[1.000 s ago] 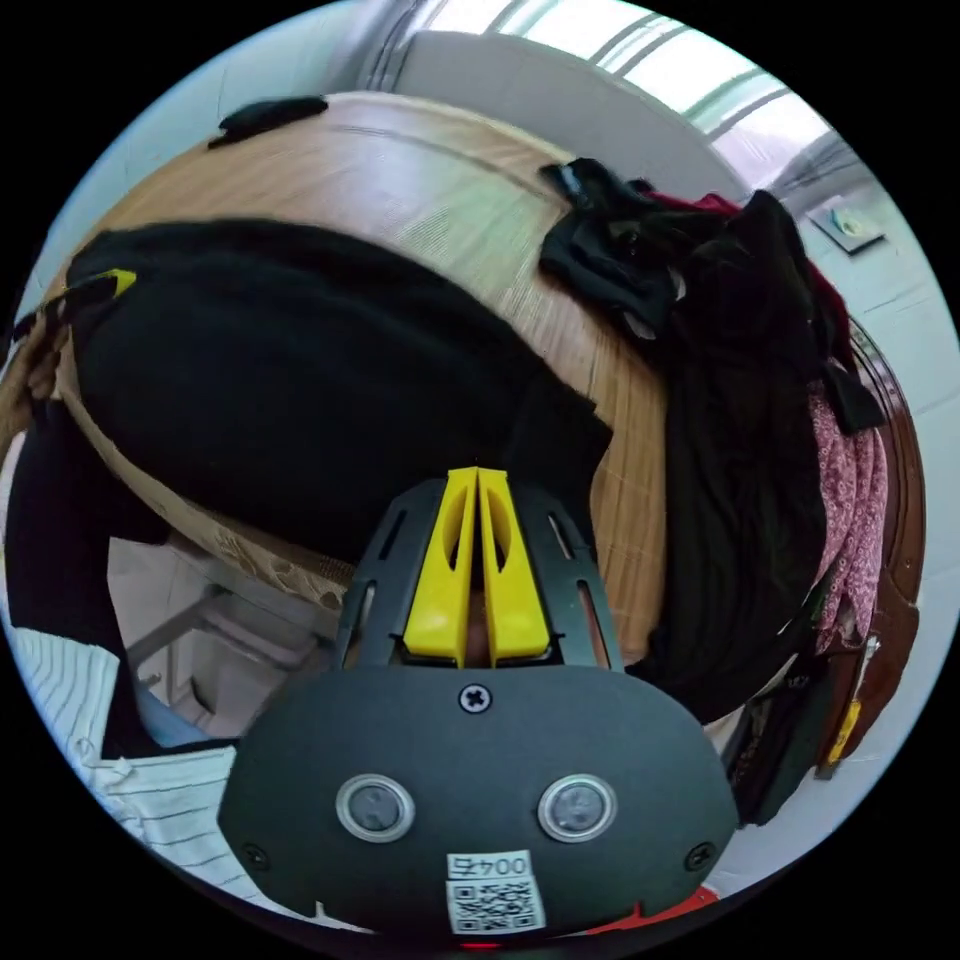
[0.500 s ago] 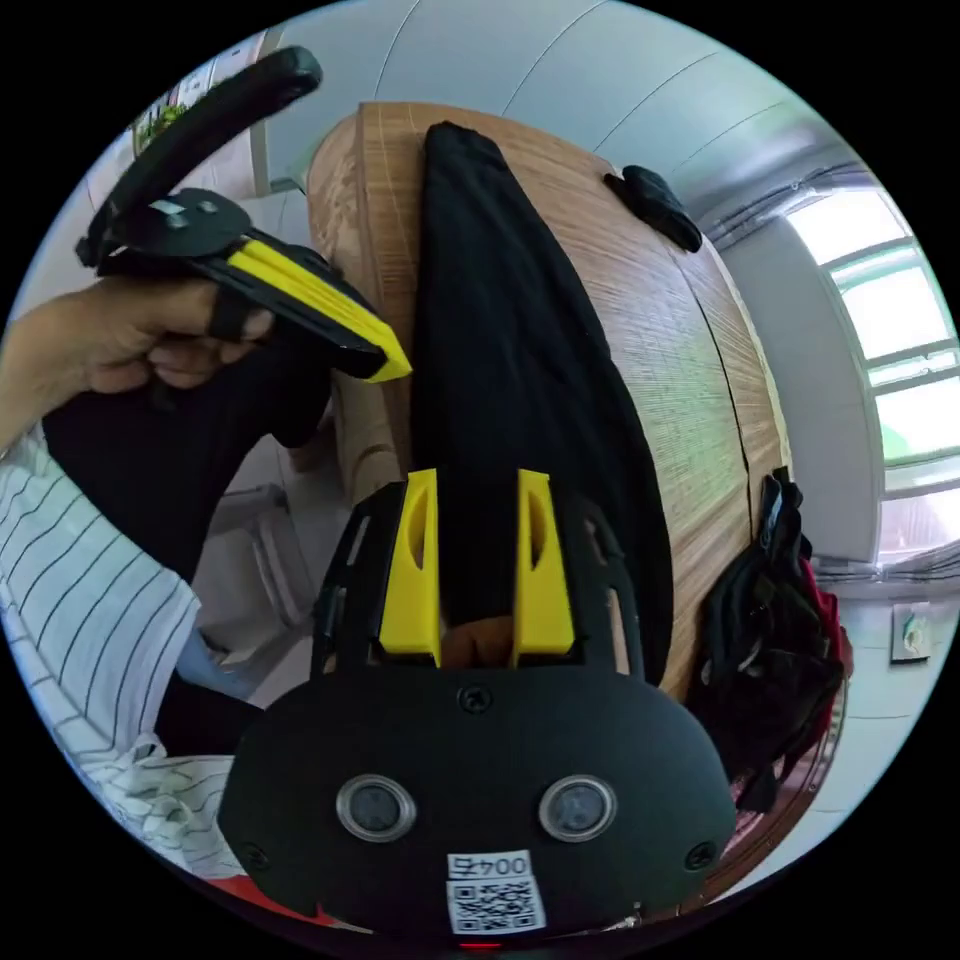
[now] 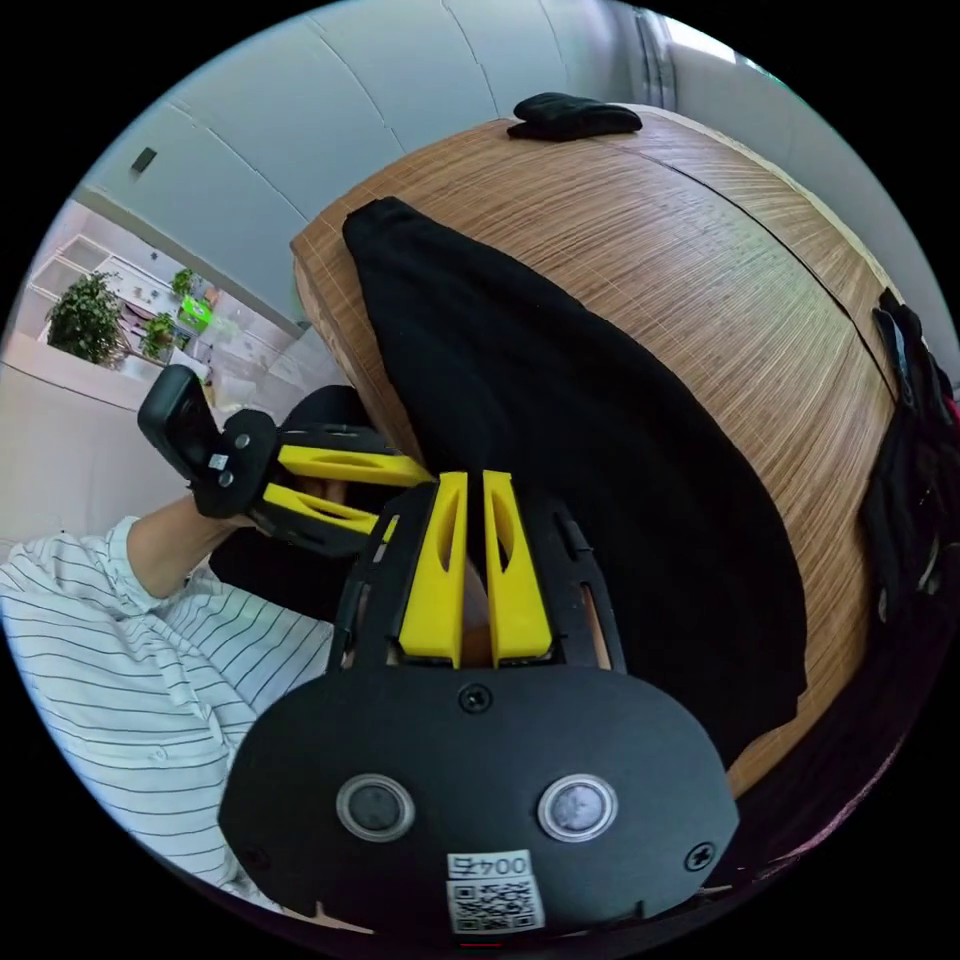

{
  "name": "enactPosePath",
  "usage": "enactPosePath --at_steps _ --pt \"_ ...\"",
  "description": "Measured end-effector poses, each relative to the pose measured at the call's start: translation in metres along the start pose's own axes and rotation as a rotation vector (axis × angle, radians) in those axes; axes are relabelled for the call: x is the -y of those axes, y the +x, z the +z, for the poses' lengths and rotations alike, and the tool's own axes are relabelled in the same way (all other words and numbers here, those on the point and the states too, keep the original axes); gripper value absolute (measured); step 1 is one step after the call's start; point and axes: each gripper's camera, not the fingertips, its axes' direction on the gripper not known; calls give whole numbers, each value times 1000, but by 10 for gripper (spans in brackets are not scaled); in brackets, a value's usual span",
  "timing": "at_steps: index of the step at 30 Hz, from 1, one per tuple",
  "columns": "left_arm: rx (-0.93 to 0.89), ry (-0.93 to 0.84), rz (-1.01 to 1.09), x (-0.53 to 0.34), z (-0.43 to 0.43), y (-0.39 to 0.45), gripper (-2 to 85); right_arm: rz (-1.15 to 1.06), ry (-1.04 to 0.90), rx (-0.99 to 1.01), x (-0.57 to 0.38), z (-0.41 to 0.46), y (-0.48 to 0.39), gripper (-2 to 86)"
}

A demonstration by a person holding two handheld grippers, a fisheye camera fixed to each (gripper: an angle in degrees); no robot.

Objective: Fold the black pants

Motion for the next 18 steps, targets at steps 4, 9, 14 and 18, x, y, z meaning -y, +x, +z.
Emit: enactPosePath --at_steps 4,9,14,18 --pt "-32 -81 131 9 20 -8 90 -16 6 -11 -6 2 2 31" --pt "-96 -109 177 16 31 -18 80 -2 23 -47 -16 -1 5 38" --pt "-97 -110 141 -3 29 -17 64 335 170 -237 -50 -14 55 46" --pt "-85 -102 113 -14 25 -11 48 386 56 -316 -65 26 73 43"
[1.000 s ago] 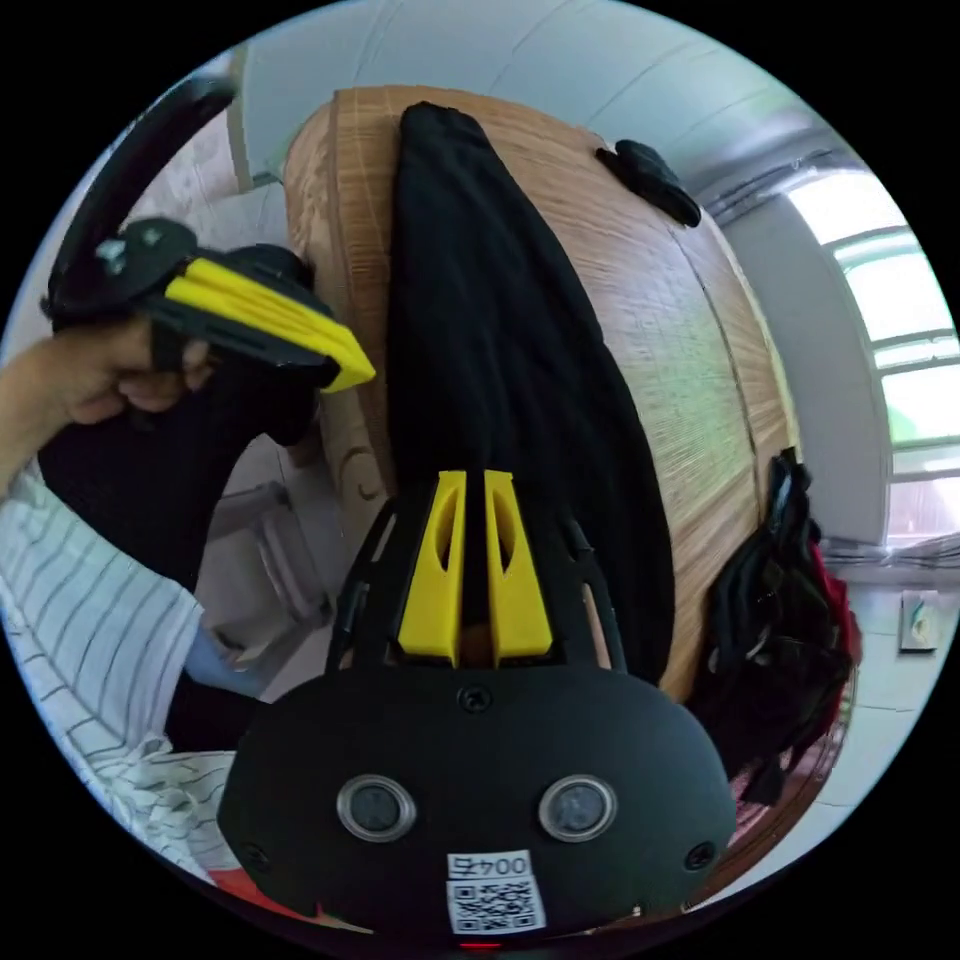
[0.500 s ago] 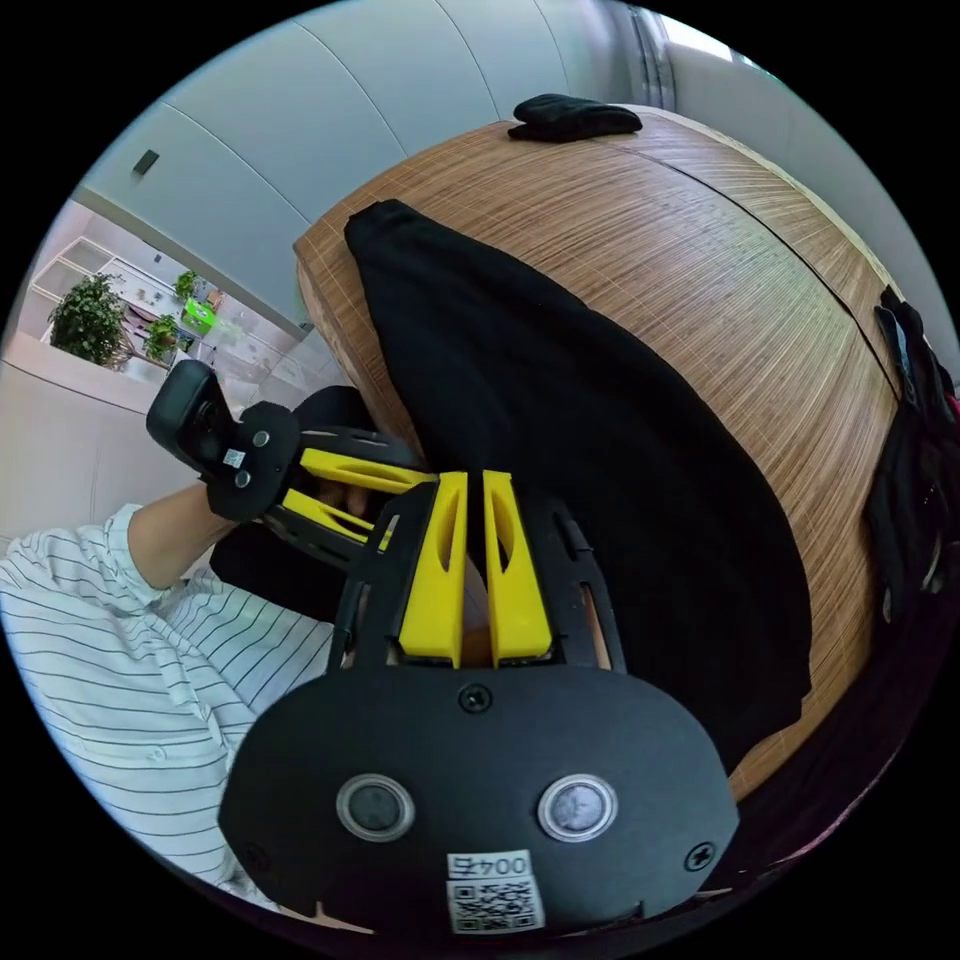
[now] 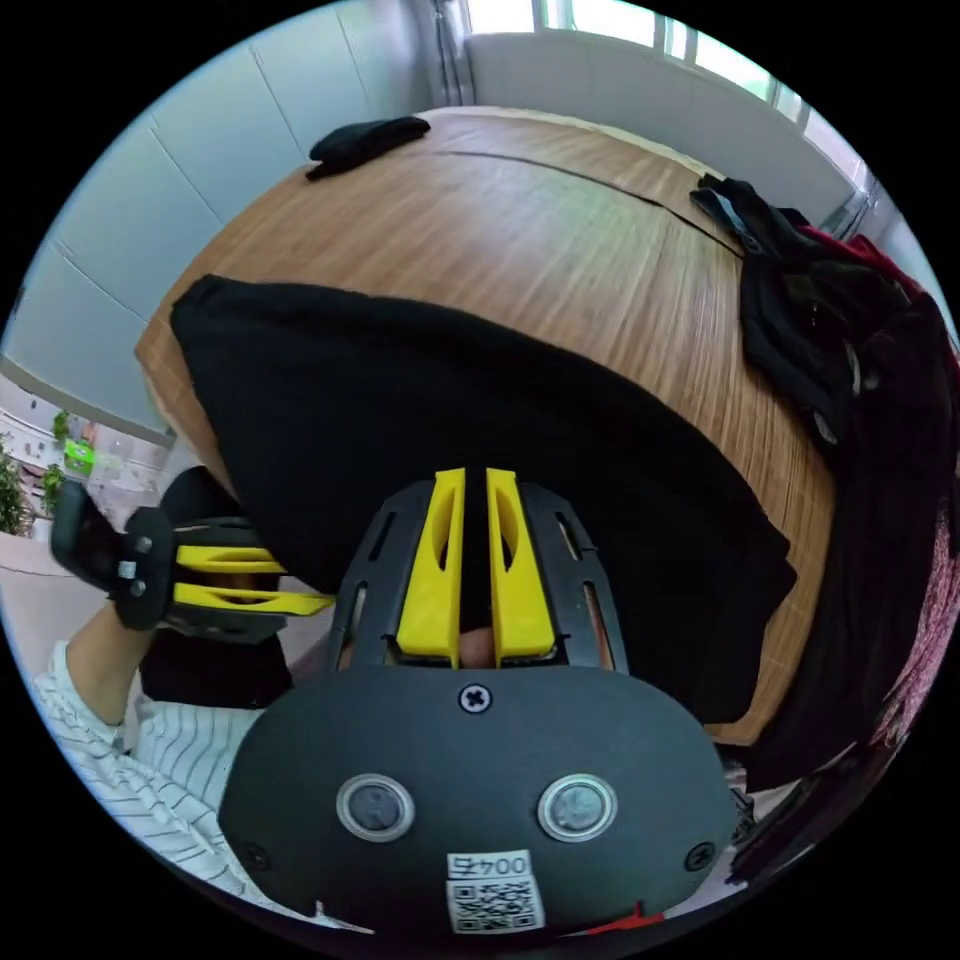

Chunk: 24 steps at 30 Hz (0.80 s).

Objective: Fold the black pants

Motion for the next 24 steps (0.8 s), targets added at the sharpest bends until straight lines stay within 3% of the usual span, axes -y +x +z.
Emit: enactPosePath --at_steps 2,9,13,18,21,23,24 --pt "16 -51 5 -6 7 12 37 15 41 -21 -10 16 0 39" --pt "88 39 -130 -13 0 35 19 45 88 -50 -27 20 -5 41" --pt "81 154 -317 -10 -44 48 10 30 155 -31 -45 15 -5 45" --pt "161 307 -333 7 -114 54 4 95 311 48 -75 -18 11 52" --pt "274 287 -342 37 -123 28 3 103 323 -45 -76 -18 14 59" --pt "380 179 -440 54 -109 -11 2 119 192 -66 -71 10 19 58" --pt "416 131 -490 55 -103 -22 2 117 240 -64 -76 11 18 56"
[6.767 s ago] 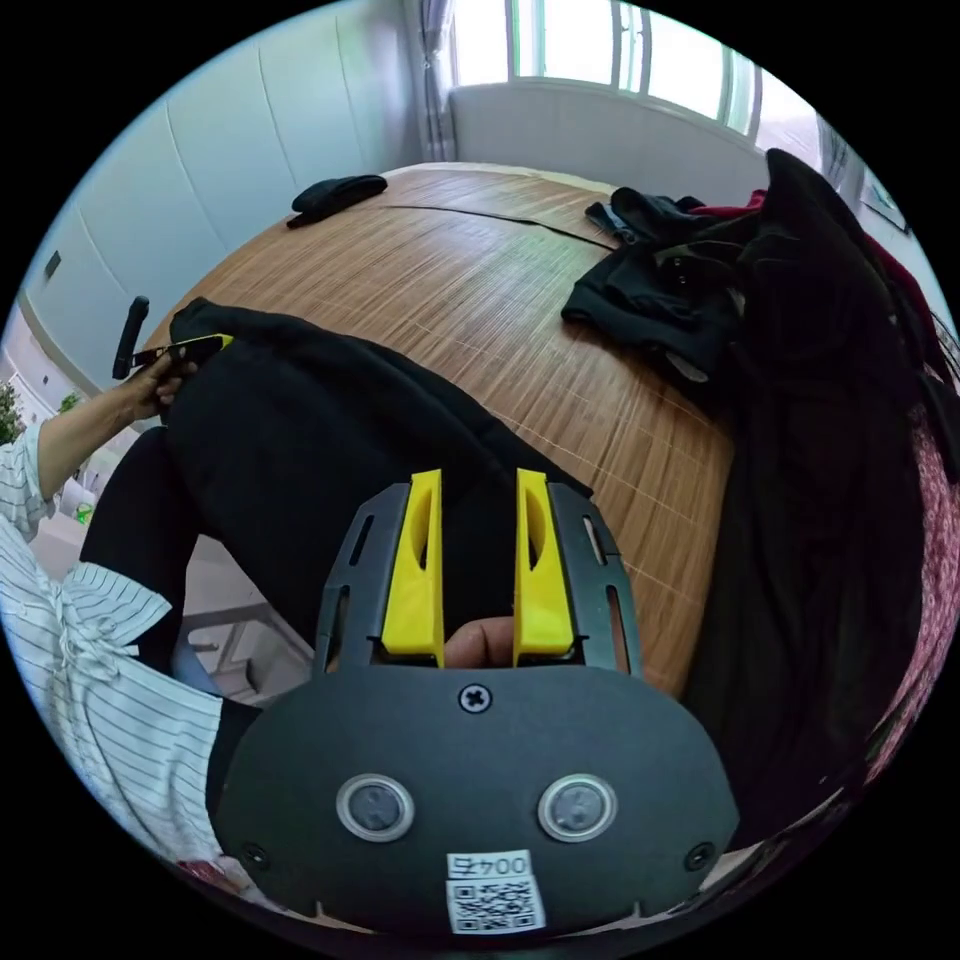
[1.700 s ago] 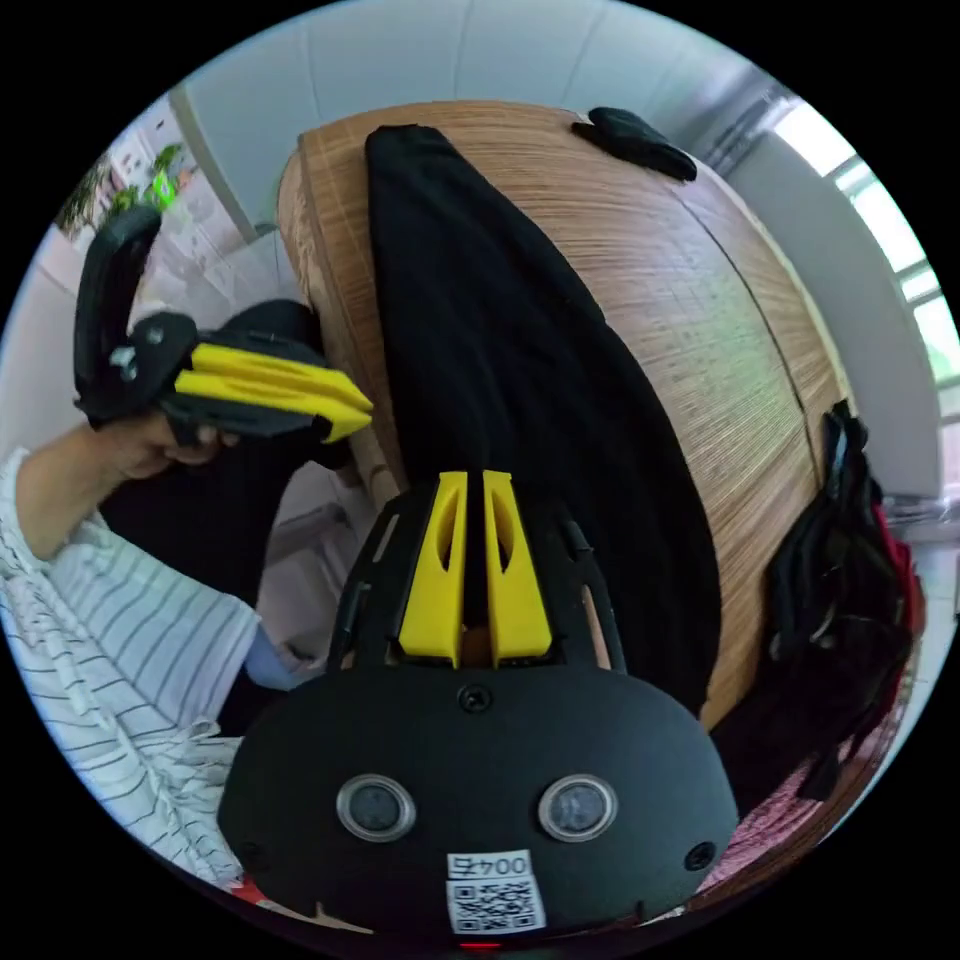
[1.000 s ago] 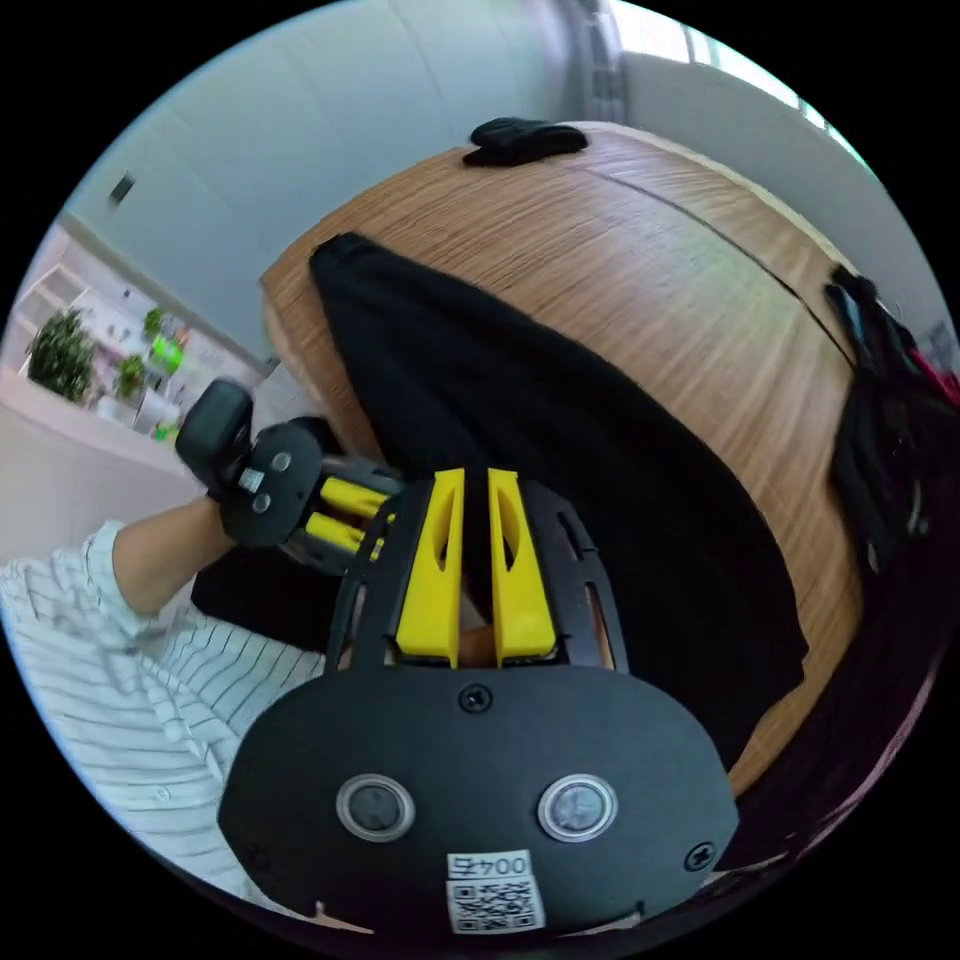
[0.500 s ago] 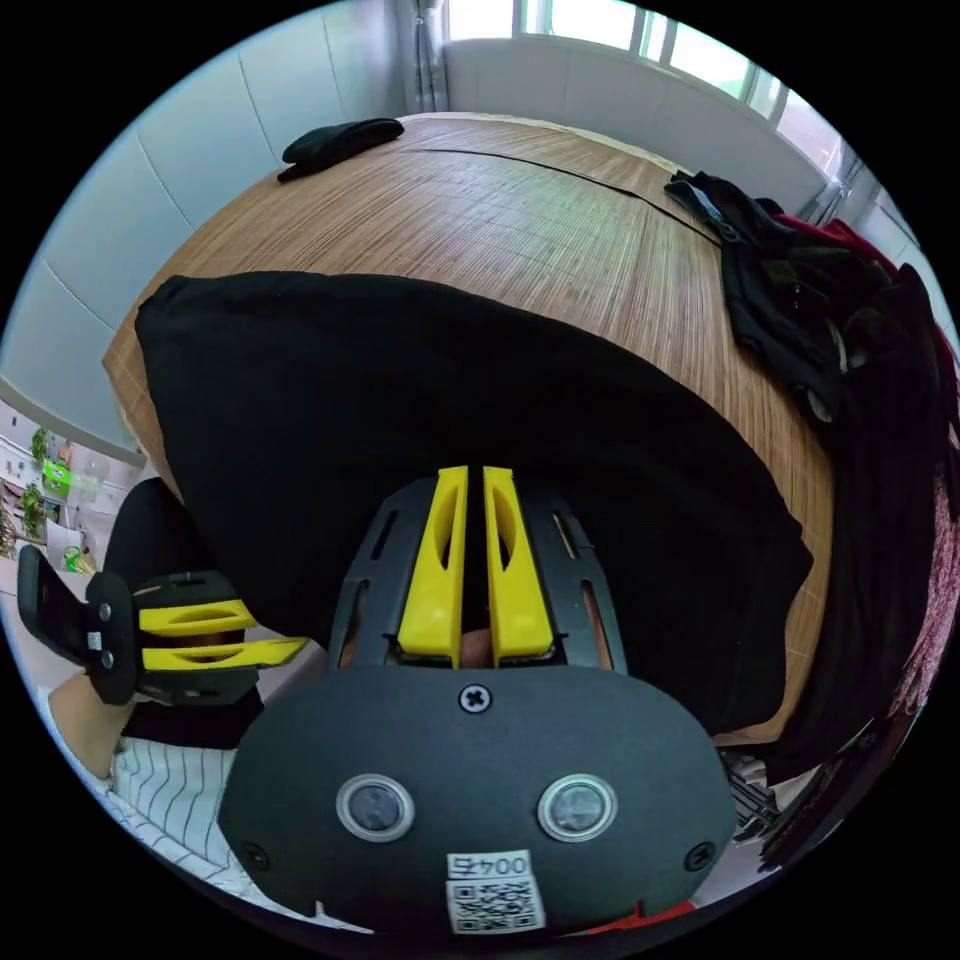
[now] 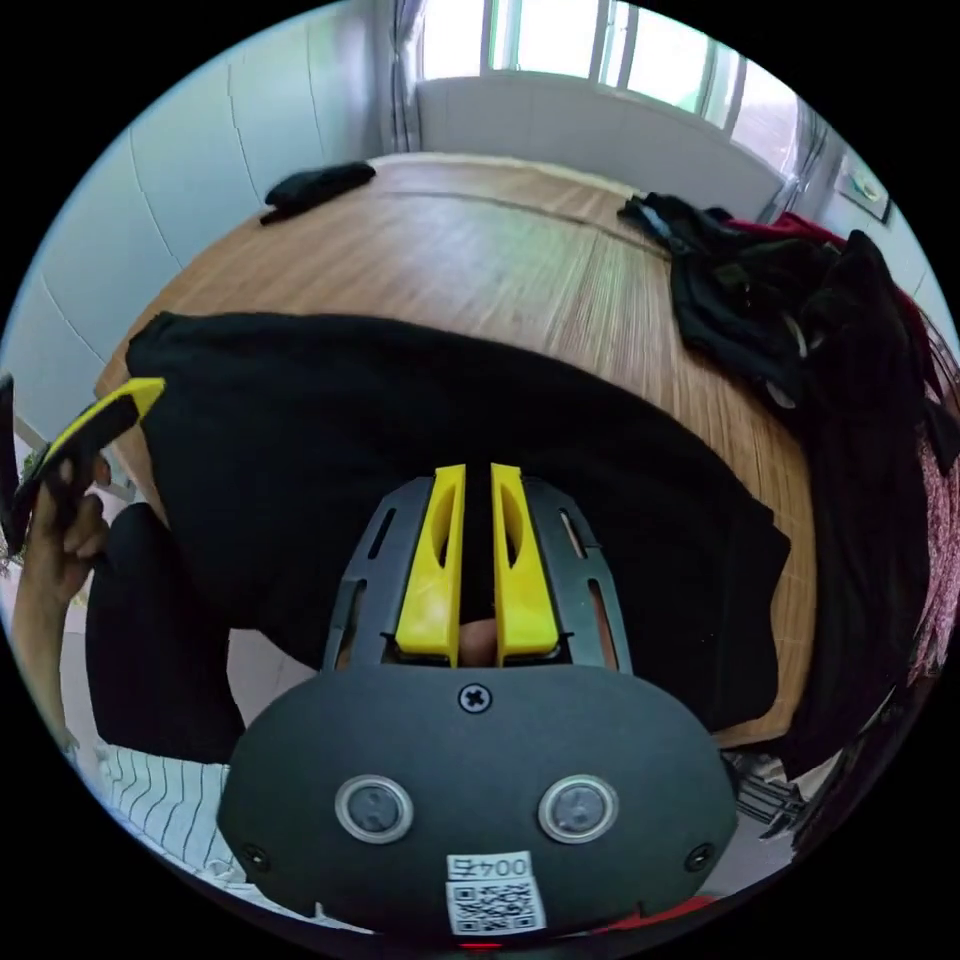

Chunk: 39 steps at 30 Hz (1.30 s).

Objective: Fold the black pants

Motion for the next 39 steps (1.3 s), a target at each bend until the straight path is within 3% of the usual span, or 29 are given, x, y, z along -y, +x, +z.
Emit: enactPosePath --at_steps 1,6,10,12,16,21,27,31,33,36,39 --pt "63 -103 -56 4 21 -12 2 -17 23 -15 -7 2 -3 53" --pt "-51 -66 -102 11 7 -18 2 -38 24 -26 -12 -7 -9 50" --pt "-9 163 -56 38 -52 -10 2 17 142 7 -7 -37 -7 38" --pt "14 190 -99 59 -61 -22 2 -17 159 7 5 -41 -19 38" --pt "62 -8 -122 121 -34 -47 3 -94 147 -2 42 -29 -55 38" --pt "258 -202 -182 149 -1 -81 5 -131 -3 -28 49 28 -77 39" --pt "226 -113 -157 161 -31 -85 10 -124 18 -23 47 33 -84 37" --pt "185 102 -200 163 -124 -118 26 -129 24 -38 47 35 -91 35" --pt "199 146 -297 154 -159 -158 50 -122 25 -23 48 36 -91 35" --pt "-1 189 -537 123 -203 -258 120 -122 24 -22 49 38 -94 34" --pt "-188 359 -775 76 -238 -338 139 -139 27 -60 49 40 -103 31"
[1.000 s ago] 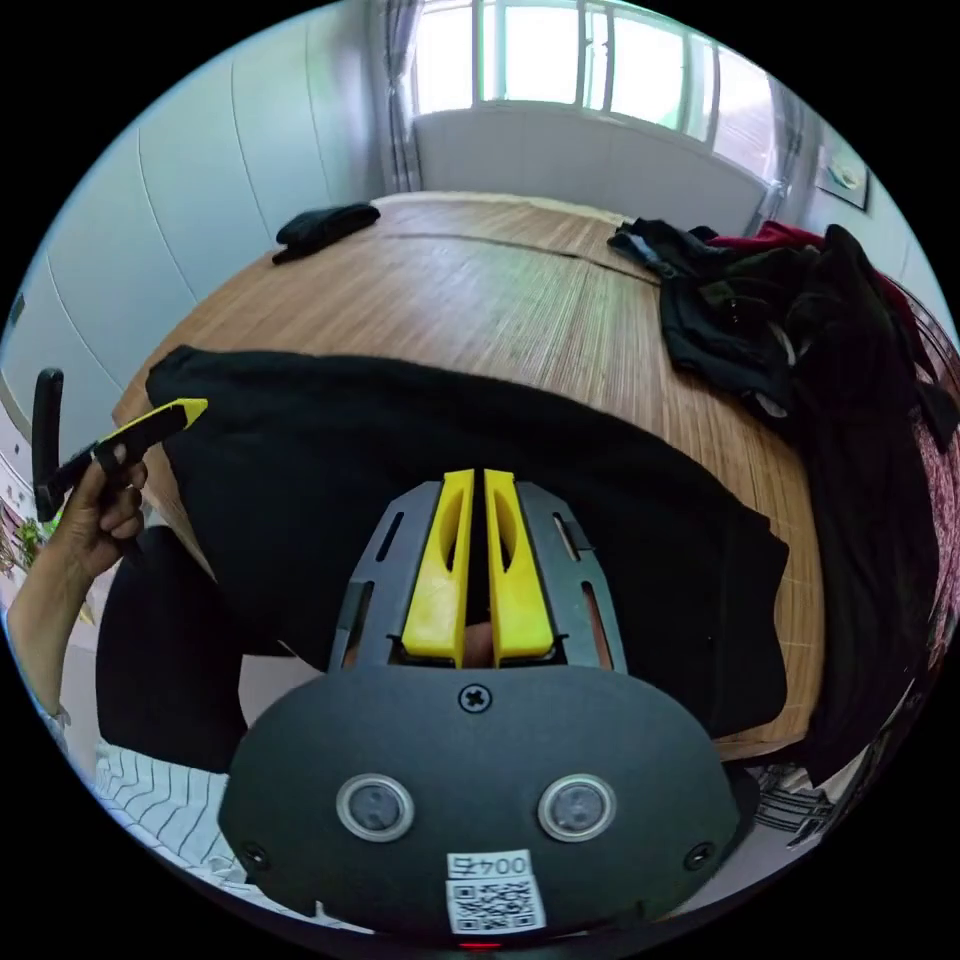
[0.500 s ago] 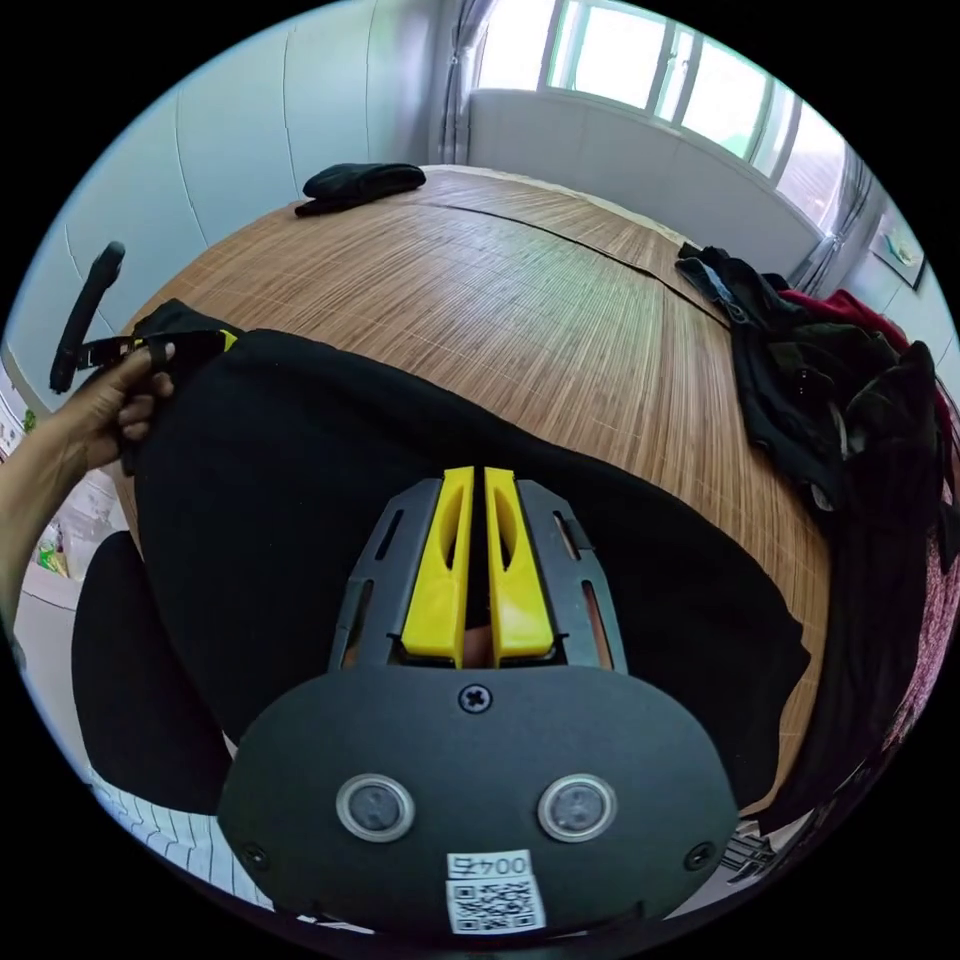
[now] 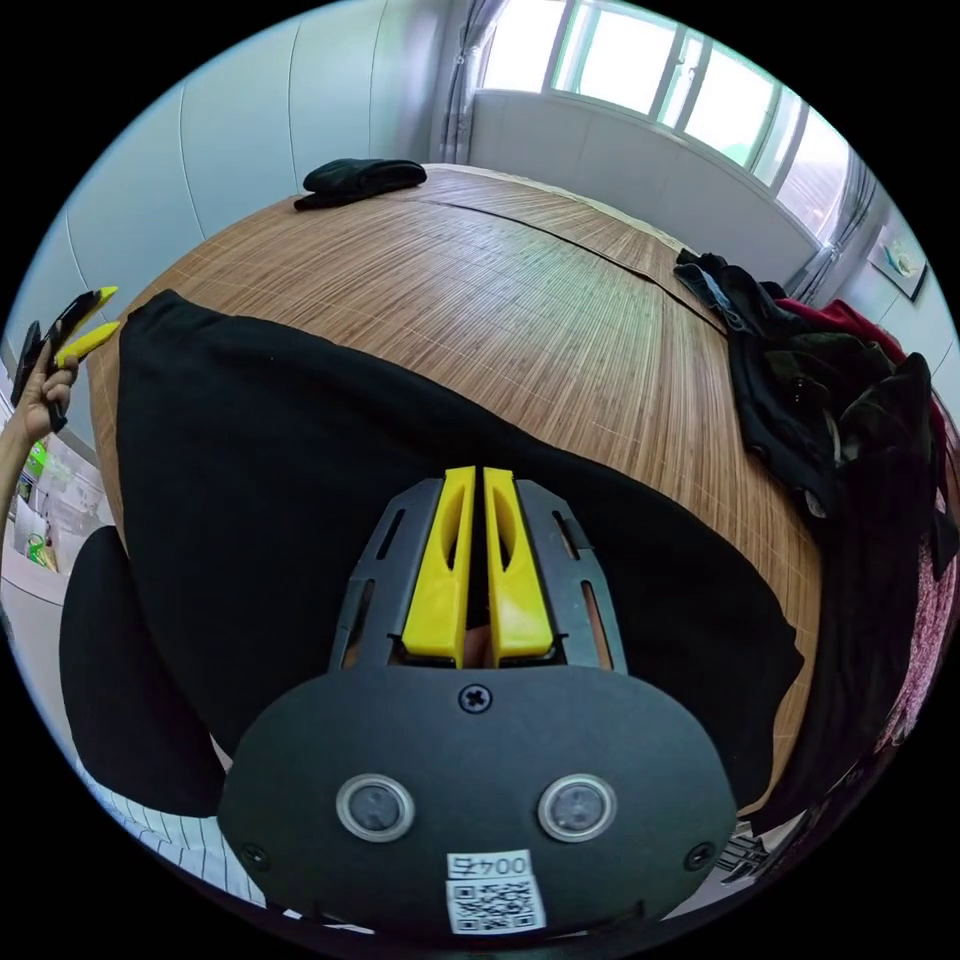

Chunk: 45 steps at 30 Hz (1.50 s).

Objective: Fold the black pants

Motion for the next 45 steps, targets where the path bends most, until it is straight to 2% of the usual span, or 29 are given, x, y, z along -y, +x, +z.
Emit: enactPosePath --at_steps 5,9,12,24,29,35,38,41,45 --pt "-128 118 -263 30 -37 -80 141 -34 0 -73 3 3 -16 25" --pt "-52 113 -299 46 -41 -93 145 -24 -2 -49 5 5 -14 25" --pt "-97 100 -315 55 -39 -103 148 -15 -3 -27 6 7 -11 25" --pt "-80 25 -214 81 -31 -123 134 -12 -6 -20 10 16 -4 23" --pt "-9 5 -158 78 -24 -133 84 -17 -5 -30 11 21 1 19" --pt "-22 58 -77 63 -30 -135 61 13 -22 -6 18 17 20 8" --pt "-34 48 -41 59 -36 -135 57 94 76 -17 23 -13 20 -1" --pt "-35 48 8 52 -41 -132 55 141 166 132 29 -39 -2 -6" --pt "-53 67 67 40 -46 -128 54 49 120 292 41 -29 -47 -8"
